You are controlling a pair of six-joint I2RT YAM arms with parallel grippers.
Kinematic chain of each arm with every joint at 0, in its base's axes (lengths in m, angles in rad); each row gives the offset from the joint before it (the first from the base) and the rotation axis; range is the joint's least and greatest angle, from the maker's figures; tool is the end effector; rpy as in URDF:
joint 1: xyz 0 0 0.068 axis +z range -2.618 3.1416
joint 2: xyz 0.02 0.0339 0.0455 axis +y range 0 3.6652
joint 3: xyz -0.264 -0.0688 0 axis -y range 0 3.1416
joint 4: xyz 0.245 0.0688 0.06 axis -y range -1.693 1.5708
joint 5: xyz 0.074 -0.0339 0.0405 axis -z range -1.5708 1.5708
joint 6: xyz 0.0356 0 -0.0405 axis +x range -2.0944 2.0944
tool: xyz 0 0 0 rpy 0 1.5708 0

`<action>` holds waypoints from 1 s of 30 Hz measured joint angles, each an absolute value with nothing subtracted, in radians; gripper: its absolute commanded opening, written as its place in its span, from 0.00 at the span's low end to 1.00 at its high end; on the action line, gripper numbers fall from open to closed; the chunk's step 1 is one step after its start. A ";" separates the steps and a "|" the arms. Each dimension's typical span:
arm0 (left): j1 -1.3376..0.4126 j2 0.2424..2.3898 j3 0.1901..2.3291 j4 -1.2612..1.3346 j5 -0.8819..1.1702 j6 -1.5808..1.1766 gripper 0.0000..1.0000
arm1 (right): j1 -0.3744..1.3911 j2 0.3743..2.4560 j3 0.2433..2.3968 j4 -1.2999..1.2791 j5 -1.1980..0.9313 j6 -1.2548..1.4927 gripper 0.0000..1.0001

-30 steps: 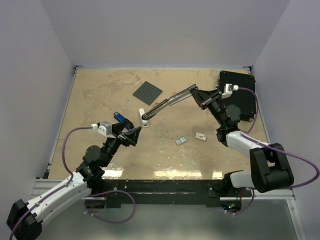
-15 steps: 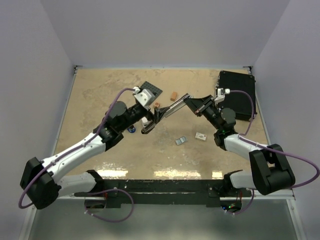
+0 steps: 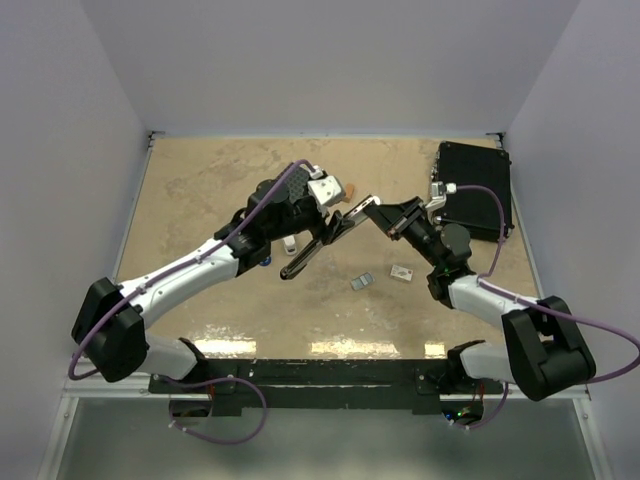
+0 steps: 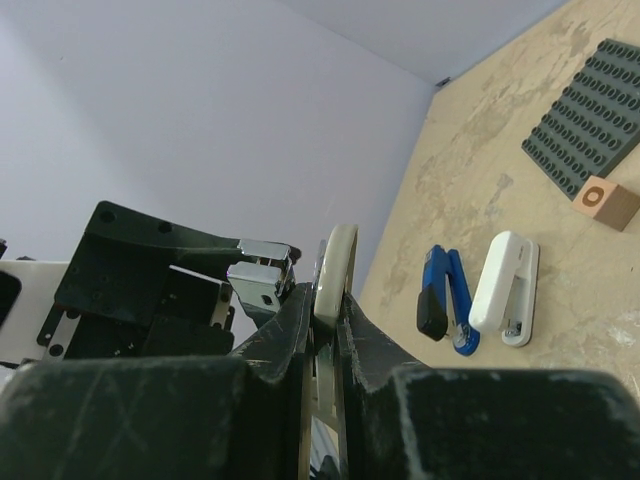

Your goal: Load the staples into the stapler

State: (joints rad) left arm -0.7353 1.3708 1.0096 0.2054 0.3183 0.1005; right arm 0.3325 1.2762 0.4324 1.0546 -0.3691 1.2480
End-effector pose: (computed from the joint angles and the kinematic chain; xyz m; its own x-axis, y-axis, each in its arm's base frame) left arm 0.2332 -0.2259 0.3251 -0.0276 0.1534 -0.9878 0.8736 0.4840 0.0508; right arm 0.2376 0.0956 0.2454 -0.5422 0.7485 -0.3818 -0.3899 0.1784 0.9034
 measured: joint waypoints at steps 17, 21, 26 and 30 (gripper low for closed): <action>-0.735 1.438 1.072 0.091 0.394 0.179 0.00 | 0.340 1.236 0.413 1.007 -0.380 1.206 0.33; -0.735 1.425 1.071 0.010 0.393 0.263 0.00 | 0.340 1.180 0.408 0.888 -0.413 1.167 0.54; -0.725 1.389 1.054 -0.128 0.369 0.366 0.00 | 0.340 0.984 0.418 0.593 -0.401 1.003 0.61; -0.714 1.387 1.030 -0.291 0.359 0.467 0.00 | 0.340 0.814 0.446 0.382 -0.326 0.889 0.61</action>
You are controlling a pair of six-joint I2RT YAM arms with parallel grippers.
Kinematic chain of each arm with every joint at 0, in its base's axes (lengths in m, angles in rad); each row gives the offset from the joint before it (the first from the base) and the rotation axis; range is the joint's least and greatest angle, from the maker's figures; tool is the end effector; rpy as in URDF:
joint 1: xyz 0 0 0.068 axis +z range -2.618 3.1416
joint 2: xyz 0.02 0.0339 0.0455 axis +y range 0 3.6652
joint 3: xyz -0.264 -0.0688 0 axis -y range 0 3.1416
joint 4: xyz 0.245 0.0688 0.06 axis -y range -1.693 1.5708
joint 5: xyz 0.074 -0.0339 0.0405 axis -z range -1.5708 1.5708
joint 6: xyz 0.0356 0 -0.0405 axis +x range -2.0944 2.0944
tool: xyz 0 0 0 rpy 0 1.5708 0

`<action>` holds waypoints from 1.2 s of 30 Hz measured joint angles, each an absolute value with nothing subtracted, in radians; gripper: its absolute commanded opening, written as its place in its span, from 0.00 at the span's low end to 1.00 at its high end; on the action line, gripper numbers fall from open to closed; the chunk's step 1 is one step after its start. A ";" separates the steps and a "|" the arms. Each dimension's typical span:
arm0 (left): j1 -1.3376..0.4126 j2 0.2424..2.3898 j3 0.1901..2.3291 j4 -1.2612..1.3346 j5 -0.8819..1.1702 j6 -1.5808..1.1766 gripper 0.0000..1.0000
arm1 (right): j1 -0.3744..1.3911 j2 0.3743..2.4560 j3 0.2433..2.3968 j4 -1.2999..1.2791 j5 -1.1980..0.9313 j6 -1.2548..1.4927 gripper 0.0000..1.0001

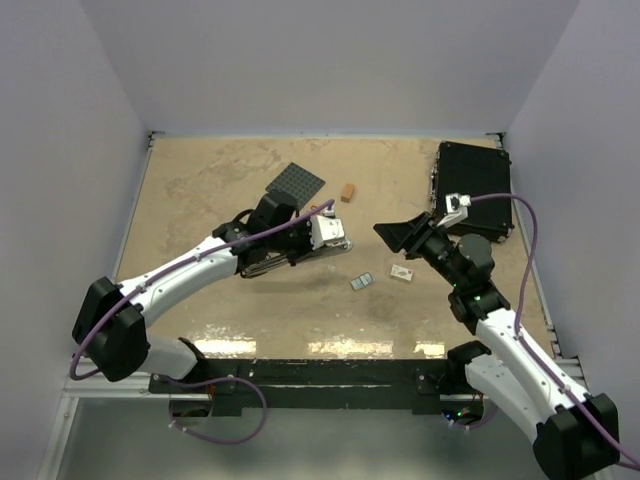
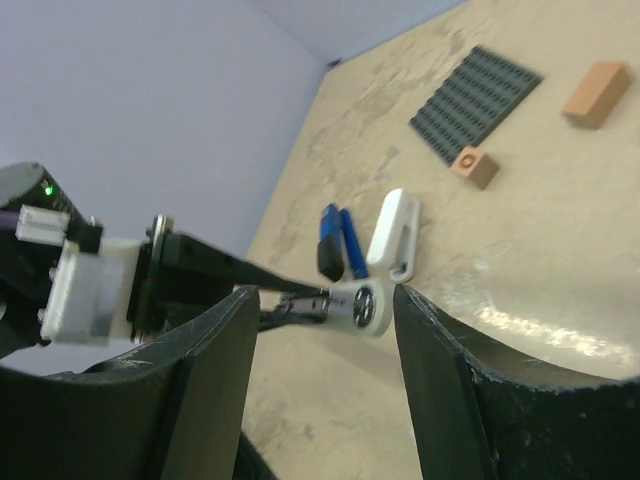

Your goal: Load the staples into the stapler

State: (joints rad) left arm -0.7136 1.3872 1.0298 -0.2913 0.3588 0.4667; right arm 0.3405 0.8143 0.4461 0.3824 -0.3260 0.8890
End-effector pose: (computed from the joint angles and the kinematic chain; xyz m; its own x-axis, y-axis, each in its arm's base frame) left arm 0.2245 -0.2110 0.2787 -0.0370 0.5893 -0.8071 0.9418 0.2907 0.1691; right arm 0.1816 0.0764 0.2748 -0.4716 0.6133 -0.6337 -0.4000 0.4916 0.7735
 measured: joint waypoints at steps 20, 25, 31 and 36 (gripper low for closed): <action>-0.841 1.617 1.013 -0.703 0.327 0.878 0.00 | 0.340 0.800 0.452 0.128 -0.115 0.713 0.62; -0.857 1.640 1.013 -0.698 0.313 0.910 0.24 | 0.340 0.828 0.450 0.139 -0.118 0.702 0.62; -0.860 1.640 0.995 -0.670 0.246 0.934 0.67 | 0.340 0.869 0.450 0.150 -0.136 0.660 0.62; -0.860 1.591 0.916 -0.626 0.165 0.935 0.74 | 0.340 0.923 0.452 0.150 -0.171 0.629 0.62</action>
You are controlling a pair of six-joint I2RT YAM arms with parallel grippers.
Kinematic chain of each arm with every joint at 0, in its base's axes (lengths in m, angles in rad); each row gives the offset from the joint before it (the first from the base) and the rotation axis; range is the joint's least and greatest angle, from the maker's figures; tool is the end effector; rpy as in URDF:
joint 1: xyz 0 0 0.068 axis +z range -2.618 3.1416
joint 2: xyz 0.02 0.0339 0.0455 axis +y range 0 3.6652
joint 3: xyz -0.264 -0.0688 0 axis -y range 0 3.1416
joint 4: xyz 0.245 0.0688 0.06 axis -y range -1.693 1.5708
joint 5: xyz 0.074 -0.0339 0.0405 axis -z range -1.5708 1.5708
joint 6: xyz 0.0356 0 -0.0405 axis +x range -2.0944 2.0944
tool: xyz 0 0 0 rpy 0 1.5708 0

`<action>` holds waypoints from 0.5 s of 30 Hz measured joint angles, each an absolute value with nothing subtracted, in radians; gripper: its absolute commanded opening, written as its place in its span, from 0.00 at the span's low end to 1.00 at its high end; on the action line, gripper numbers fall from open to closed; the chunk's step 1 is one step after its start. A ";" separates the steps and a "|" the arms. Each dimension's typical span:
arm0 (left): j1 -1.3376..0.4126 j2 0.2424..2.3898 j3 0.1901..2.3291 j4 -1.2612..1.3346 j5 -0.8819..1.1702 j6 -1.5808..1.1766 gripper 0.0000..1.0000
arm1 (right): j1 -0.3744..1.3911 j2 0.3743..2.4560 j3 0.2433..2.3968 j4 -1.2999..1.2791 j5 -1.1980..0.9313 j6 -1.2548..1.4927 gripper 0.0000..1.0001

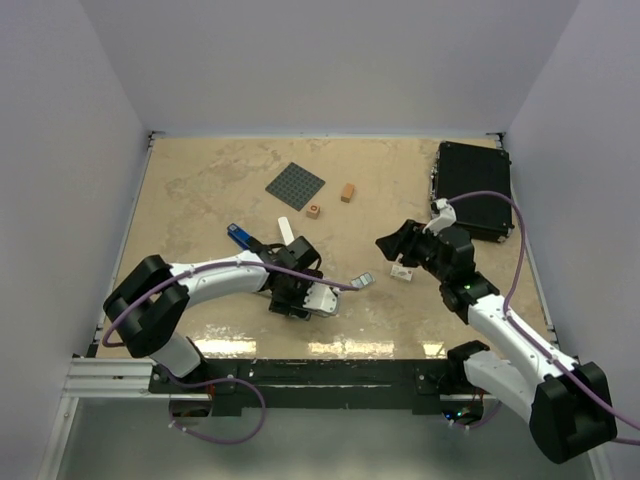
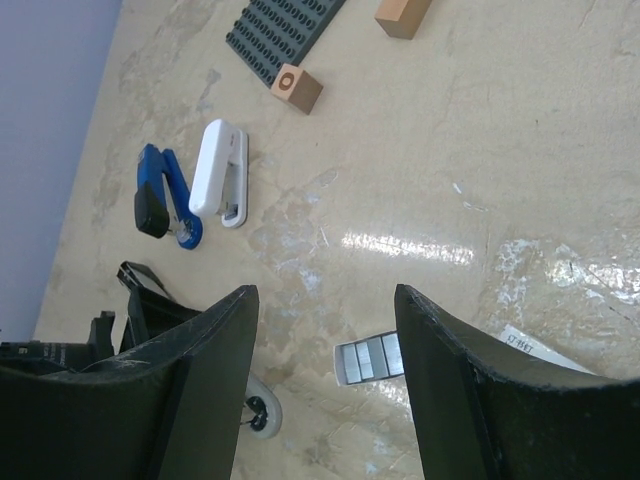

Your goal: Load the staples into the stapler

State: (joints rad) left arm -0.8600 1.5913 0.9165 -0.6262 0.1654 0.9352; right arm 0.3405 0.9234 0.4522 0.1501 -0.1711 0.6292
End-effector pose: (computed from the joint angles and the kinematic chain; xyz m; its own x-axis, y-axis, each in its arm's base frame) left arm 0.1804 -0.2185 0.1661 0.2513 0.9247 -0.2859 0.9668 -0.2255 0.1203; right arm 0.1958 0.0758 0.2319 -0.5238 0.4296 -0.7355 -0.2141 0.7694 0.6019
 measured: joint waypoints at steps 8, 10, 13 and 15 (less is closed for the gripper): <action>-0.855 1.510 0.807 -0.493 0.019 0.935 0.76 | 0.340 0.972 0.485 0.156 -0.209 0.606 0.62; -0.844 1.498 0.790 -0.456 -0.010 0.933 0.76 | 0.340 0.978 0.499 0.155 -0.217 0.598 0.62; -0.820 1.481 0.759 -0.390 -0.061 0.930 0.79 | 0.340 0.982 0.517 0.152 -0.231 0.582 0.62; -0.802 1.465 0.733 -0.343 -0.098 0.927 0.82 | 0.340 0.995 0.530 0.150 -0.247 0.569 0.62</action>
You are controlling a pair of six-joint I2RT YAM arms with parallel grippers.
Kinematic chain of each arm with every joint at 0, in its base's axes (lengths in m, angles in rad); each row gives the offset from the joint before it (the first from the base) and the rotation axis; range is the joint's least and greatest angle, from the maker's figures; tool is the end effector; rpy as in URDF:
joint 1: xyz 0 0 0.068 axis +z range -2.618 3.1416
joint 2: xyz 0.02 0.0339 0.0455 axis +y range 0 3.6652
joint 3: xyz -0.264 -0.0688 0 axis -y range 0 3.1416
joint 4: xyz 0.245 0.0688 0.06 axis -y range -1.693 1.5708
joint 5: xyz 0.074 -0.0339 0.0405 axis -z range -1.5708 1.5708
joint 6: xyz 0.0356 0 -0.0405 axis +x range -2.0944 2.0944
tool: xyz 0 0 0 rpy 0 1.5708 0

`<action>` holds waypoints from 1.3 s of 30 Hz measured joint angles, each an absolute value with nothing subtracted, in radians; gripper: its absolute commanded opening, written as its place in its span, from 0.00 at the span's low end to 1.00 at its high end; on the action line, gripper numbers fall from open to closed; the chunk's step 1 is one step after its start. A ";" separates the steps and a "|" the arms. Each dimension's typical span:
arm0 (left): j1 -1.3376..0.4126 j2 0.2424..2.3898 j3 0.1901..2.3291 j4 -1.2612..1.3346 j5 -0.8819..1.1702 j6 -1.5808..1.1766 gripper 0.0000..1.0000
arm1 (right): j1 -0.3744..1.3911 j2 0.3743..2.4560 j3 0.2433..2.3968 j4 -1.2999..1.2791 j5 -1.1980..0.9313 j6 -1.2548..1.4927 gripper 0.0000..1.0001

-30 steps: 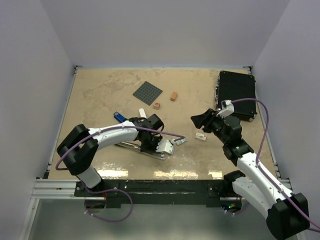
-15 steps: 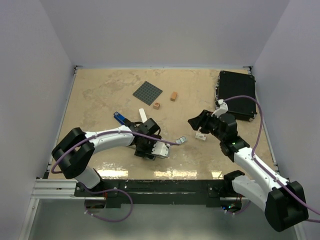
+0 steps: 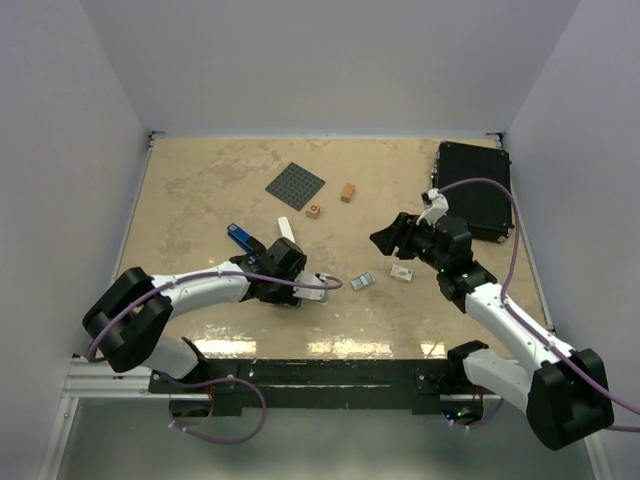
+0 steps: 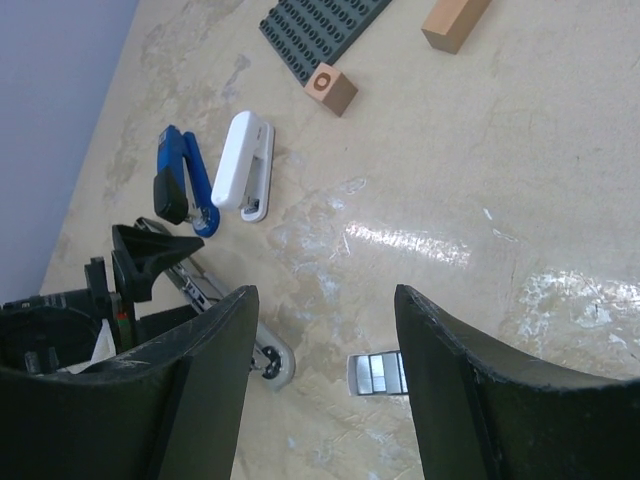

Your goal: Load the staples into the stapler

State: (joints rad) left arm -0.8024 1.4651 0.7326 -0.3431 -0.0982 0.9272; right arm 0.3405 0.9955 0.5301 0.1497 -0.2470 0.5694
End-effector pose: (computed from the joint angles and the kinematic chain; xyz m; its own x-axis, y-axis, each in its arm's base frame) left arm 0.1877 -0.1891 0.1605 0.1796 0.9597 -0.2161 0.8991 -0.0710 0.4319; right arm 0.2095 0.0835 0.2450 -0.5392 0.3636 -0.7597 -0.2995 0.7603 0.5764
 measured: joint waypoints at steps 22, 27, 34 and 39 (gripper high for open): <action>-0.765 0.789 0.425 0.173 -0.361 0.459 1.00 | 0.704 1.610 0.885 0.020 -0.394 0.361 0.51; -0.758 0.746 0.377 0.360 -0.550 0.371 1.00 | 0.773 1.701 0.946 -0.031 -0.394 0.337 0.44; -0.725 0.795 0.377 0.574 -0.672 0.339 1.00 | 0.878 1.704 0.952 -0.121 -0.391 0.329 0.42; -0.674 0.854 0.377 0.645 -0.680 0.324 1.00 | 0.940 1.670 0.952 -0.193 -0.377 0.340 0.42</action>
State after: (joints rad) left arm -0.6739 0.8543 0.3767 0.6445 -0.6800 0.3237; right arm 0.9398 1.6703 0.9524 -0.1932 -0.3771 0.3405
